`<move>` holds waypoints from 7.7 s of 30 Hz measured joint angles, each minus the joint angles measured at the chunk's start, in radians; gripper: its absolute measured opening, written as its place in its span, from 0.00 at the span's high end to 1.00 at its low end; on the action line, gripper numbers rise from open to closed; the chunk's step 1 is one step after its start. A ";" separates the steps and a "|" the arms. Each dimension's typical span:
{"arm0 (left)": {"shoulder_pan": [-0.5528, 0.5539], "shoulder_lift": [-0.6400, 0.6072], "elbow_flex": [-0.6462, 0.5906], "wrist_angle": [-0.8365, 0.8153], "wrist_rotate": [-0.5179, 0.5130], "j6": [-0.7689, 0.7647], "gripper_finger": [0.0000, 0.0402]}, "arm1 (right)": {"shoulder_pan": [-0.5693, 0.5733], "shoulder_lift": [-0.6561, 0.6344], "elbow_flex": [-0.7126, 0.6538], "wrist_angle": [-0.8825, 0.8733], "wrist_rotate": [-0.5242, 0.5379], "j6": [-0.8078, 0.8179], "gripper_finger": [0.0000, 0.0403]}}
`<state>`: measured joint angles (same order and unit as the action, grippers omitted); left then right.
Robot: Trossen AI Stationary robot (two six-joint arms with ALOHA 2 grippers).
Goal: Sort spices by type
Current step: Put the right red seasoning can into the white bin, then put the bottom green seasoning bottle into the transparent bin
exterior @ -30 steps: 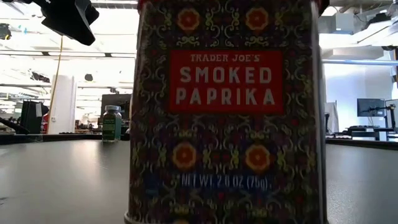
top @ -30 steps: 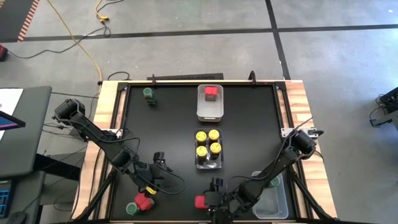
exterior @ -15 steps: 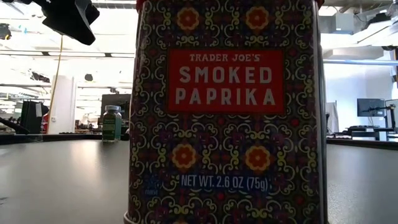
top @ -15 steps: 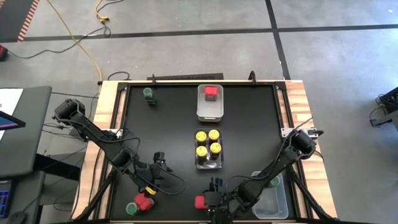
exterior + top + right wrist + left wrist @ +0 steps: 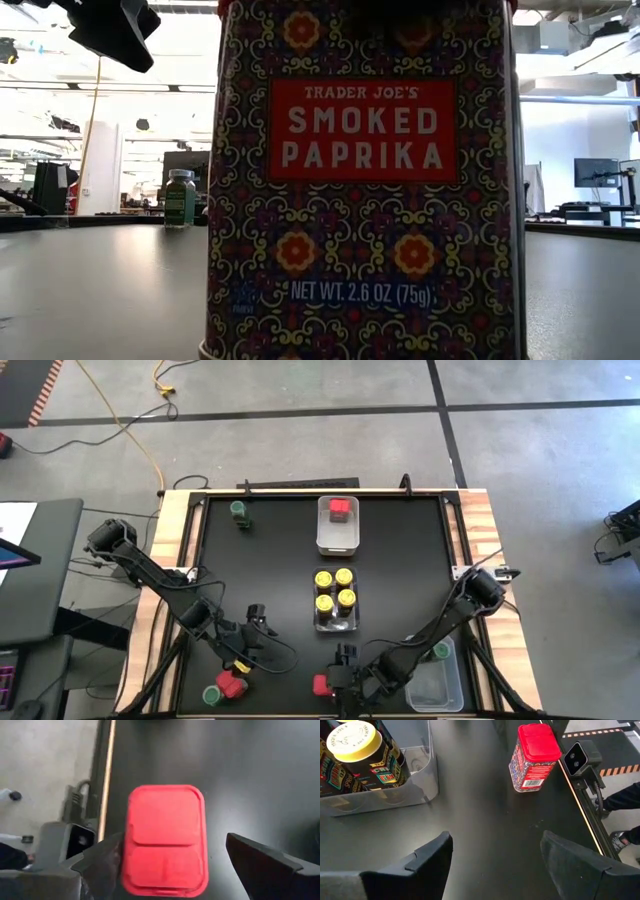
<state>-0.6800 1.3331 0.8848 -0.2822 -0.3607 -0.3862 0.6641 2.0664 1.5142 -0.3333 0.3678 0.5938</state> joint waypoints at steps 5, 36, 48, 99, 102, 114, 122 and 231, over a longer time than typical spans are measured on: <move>0.000 0.000 0.000 -0.001 0.000 0.001 0.28 | -0.008 -0.001 0.000 0.010 -0.013 0.000 0.08; 0.000 0.000 0.000 -0.020 0.000 -0.001 0.28 | -0.027 0.000 0.000 -0.020 -0.066 0.000 0.30; 0.000 0.000 0.000 -0.018 0.000 -0.008 0.28 | -0.032 0.000 0.031 -0.030 -0.066 0.000 0.39; 0.612 -0.116 0.000 0.012 0.199 0.229 0.28 | -1.065 -1.070 -0.715 0.061 -0.474 -0.729 0.39; 0.630 -0.116 0.000 0.012 0.199 0.210 0.28 | -1.172 -0.968 -0.706 0.108 -0.644 -0.797 0.39; 0.637 -0.116 0.000 0.012 0.193 0.154 0.28 | -1.280 -0.572 -0.438 0.066 -0.871 -1.038 0.39; 0.638 -0.116 0.000 0.010 0.181 0.164 0.28 | -1.279 -0.423 -0.391 0.027 -0.869 -1.113 0.39; 0.656 -0.116 0.000 0.001 0.146 0.193 0.28 | -1.253 -0.278 -0.391 0.204 -0.660 -1.125 0.26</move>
<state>-0.0244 1.2171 0.8845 -0.2813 -0.2146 -0.1928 -0.5884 1.7885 1.1229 -0.1295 -0.2920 -0.5316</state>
